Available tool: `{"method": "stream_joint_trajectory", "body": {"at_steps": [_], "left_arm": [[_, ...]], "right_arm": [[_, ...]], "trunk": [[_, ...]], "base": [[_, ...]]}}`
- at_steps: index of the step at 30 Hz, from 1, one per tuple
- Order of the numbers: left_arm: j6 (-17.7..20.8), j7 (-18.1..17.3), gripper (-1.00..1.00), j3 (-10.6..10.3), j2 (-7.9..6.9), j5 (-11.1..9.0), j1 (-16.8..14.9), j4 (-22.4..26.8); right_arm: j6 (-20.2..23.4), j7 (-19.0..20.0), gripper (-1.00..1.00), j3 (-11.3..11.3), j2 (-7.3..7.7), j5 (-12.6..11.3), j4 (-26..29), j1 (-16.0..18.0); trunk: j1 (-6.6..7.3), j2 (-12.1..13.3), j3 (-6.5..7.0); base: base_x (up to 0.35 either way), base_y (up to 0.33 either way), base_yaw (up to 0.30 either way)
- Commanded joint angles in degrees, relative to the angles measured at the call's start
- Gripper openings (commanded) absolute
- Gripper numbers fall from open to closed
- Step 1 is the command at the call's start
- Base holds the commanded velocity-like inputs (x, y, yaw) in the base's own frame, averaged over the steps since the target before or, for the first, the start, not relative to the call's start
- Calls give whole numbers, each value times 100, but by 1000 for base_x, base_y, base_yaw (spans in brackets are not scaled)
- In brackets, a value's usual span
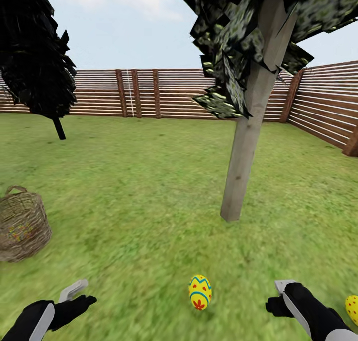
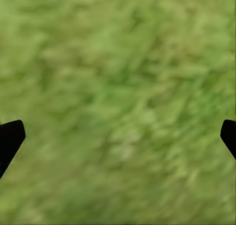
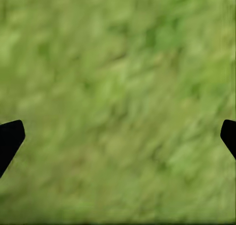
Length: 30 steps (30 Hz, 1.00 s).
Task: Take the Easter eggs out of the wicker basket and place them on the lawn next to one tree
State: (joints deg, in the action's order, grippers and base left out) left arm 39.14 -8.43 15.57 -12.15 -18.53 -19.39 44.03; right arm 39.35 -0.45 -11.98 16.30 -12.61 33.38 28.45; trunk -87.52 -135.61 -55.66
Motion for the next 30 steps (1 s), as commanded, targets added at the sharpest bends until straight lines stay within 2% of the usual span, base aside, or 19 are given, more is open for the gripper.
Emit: {"method": "stream_joint_trajectory", "body": {"at_steps": [1, 30], "left_arm": [[27, -28, 100, 17, 3, 7, -3, 0], [16, -28, 100, 9, 8, 16, -3, -156]], "right_arm": [[29, -4, 100, -32, 7, -22, 10, 3], [29, -8, 100, -32, 5, -14, 8, 3]], "trunk": [[24, 39, 13], [661, 1202, 534]], "base": [[0, 350, 0], [0, 350, 0]]}}
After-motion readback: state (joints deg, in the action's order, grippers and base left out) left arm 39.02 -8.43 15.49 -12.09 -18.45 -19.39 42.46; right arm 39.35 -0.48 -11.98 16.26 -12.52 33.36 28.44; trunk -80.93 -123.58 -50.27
